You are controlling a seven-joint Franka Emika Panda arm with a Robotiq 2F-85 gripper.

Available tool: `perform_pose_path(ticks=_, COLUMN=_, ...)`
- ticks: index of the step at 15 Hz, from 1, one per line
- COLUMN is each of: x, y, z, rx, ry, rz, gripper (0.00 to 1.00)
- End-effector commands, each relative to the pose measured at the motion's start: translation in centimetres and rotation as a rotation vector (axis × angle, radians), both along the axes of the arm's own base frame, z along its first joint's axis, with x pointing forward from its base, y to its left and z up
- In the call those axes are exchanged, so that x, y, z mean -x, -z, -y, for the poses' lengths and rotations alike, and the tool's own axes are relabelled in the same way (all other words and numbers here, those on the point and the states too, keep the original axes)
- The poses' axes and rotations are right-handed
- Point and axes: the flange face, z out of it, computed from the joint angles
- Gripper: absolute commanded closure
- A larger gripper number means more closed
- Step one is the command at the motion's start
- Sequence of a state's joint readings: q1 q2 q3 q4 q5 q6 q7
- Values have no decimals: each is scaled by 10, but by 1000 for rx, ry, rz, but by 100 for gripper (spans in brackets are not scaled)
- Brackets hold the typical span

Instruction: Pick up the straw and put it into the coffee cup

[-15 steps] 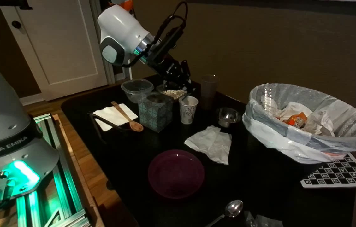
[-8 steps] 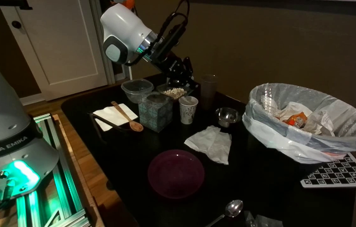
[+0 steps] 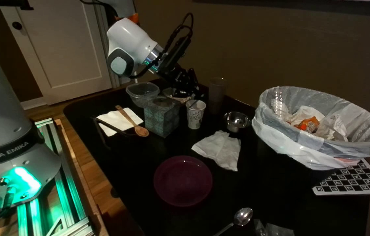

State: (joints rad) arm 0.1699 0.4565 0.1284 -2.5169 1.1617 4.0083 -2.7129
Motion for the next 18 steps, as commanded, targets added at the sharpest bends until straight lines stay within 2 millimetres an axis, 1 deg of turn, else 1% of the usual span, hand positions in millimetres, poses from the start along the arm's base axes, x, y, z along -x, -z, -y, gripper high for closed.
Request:
perform_pose_path(ticks=1, x=-10, y=17, z=-7, rx=81, ry=-43, rz=-20, gripper=98)
perform_pose_path(ticks=10, x=-26, y=40, z=-20, rx=118, ry=-83, rz=-30, gripper=98)
perform_pose_path(ticks=11, x=-27, y=42, z=-21, rx=120, ry=-86, rz=-31, gripper=90)
perform_pose_path(ticks=12, x=-27, y=43, z=-22, rx=122, ry=-89, rz=-33, gripper=80)
perform_pose_path(ticks=13, x=-28, y=45, z=-23, rx=124, ry=-91, rz=-34, gripper=77)
perform_pose_path(ticks=15, x=-28, y=47, z=-24, rx=126, ry=-93, rz=-37, gripper=61)
perform_pose_path(ticks=16, x=-28, y=47, z=-24, rx=128, ry=-95, rz=-38, gripper=59)
perform_pose_path(ticks=17, x=-28, y=48, z=-25, rx=129, ry=-97, rz=-37, gripper=52)
perform_pose_path(ticks=18, x=-29, y=48, z=-26, rx=131, ry=-97, rz=-37, gripper=42)
